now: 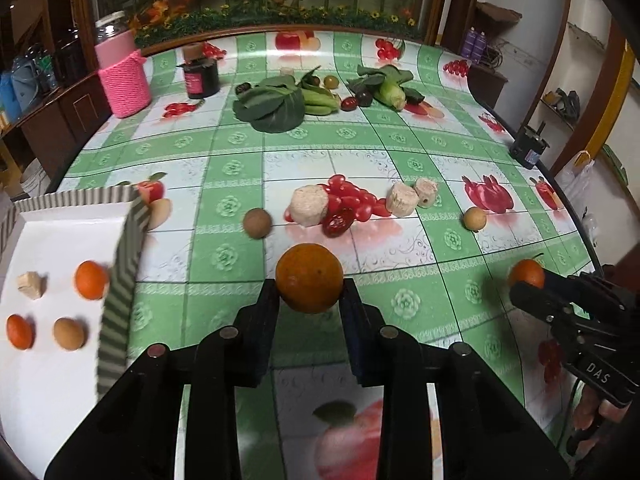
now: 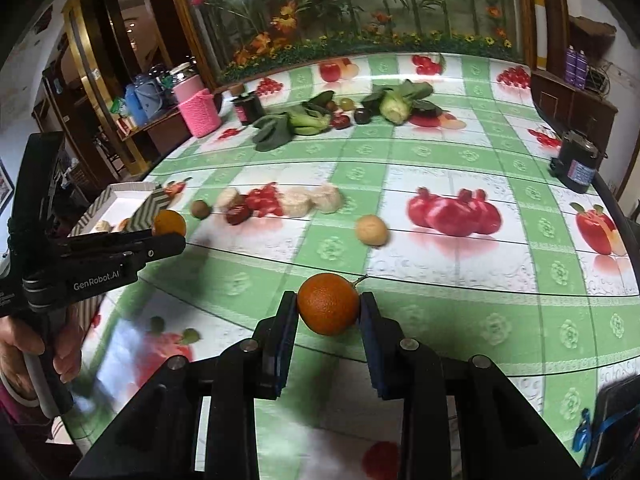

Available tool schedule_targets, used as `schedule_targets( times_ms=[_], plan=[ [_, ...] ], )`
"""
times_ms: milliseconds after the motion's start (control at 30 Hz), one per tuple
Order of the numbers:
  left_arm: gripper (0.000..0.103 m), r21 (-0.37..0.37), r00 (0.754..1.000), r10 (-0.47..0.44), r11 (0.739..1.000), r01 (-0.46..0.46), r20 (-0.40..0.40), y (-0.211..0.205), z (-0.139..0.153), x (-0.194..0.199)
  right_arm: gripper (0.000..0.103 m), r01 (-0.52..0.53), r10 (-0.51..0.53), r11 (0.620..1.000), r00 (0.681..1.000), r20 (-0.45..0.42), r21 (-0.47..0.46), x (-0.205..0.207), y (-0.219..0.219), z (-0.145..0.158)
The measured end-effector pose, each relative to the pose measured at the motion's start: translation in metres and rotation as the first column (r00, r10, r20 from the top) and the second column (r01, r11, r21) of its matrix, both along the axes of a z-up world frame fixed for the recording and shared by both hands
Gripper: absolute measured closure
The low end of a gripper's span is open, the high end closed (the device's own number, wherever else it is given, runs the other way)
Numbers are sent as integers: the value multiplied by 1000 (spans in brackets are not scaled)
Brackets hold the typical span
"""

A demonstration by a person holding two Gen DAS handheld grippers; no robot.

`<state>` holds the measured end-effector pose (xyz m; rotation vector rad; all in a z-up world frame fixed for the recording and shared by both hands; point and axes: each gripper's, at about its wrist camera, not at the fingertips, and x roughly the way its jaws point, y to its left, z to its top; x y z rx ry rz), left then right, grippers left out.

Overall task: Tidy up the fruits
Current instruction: 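Grasp an orange with the right tool while the left tool grasps another orange, then carry both oranges over the white tray and open both tools to drop them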

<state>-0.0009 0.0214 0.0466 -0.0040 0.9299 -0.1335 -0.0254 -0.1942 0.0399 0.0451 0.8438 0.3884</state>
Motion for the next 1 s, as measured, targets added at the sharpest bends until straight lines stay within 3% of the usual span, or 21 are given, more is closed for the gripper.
schedule_targets(
  times_ms=[500,1000],
  plan=[
    [75,28,994,75,997,-78,77,43,21,-42,71,-112,112,994,993,26,7,-25,68,15],
    [75,61,972,209,974,-216,107,119,29,-76,71,-265,265,964,963,51,-18,-38,153,31]
  ],
)
